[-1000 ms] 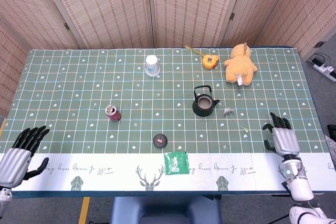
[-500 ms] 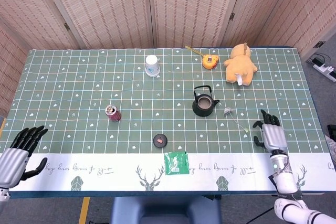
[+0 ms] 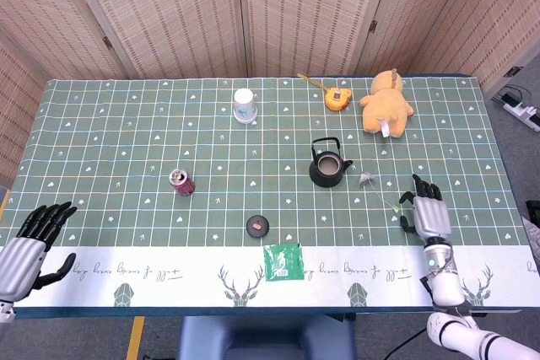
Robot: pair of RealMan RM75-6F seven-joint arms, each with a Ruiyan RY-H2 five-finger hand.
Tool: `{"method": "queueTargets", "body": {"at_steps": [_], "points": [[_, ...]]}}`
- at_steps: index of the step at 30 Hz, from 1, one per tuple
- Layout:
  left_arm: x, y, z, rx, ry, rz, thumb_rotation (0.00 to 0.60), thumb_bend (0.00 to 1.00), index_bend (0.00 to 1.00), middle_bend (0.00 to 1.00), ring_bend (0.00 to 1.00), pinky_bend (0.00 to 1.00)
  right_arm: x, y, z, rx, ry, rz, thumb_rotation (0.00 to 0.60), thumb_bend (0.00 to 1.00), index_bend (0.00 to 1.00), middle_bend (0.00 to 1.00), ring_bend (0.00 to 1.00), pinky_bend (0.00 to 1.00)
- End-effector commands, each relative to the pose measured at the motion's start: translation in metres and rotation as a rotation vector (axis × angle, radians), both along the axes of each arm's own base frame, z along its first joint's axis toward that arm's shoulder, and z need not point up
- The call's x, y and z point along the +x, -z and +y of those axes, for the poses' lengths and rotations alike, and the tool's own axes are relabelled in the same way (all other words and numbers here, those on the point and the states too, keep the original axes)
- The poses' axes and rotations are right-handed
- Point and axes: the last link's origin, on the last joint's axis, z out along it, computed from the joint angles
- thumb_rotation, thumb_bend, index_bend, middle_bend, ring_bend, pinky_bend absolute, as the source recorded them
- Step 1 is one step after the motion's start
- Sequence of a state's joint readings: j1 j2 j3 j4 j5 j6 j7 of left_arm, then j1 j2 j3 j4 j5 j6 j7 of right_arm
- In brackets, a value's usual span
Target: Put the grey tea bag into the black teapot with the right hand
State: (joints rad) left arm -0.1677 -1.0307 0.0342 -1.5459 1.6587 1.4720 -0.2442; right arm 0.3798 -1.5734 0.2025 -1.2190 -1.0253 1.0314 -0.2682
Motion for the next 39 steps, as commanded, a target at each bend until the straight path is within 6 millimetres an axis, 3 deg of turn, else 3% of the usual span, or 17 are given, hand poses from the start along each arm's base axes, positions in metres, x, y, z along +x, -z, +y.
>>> {"method": "queueTargets", "body": {"at_steps": [1, 18, 39], "points": [[-0.001, -0.003, 0.000, 0.002, 0.000, -0.010, 0.600, 0.41, 0.00, 0.00, 0.00, 0.00, 0.001, 0.002, -0.003, -0.004, 0.006, 0.003, 0.600, 0.43, 0.38, 0.00, 0.00, 0.00], [0.001, -0.003, -0.004, -0.010, 0.018, -0.023, 0.600, 0.41, 0.00, 0.00, 0.00, 0.00, 0.008, 0.010, -0.012, 0.003, 0.022, -0.001, 0.600, 0.43, 0.39, 0.00, 0.00, 0.00], [0.001, -0.005, -0.004, 0.011, 0.010, -0.038, 0.600, 0.41, 0.00, 0.00, 0.00, 0.00, 0.007, 0.014, -0.013, 0.020, 0.024, 0.007, 0.600, 0.42, 0.47, 0.00, 0.00, 0.00]]}}
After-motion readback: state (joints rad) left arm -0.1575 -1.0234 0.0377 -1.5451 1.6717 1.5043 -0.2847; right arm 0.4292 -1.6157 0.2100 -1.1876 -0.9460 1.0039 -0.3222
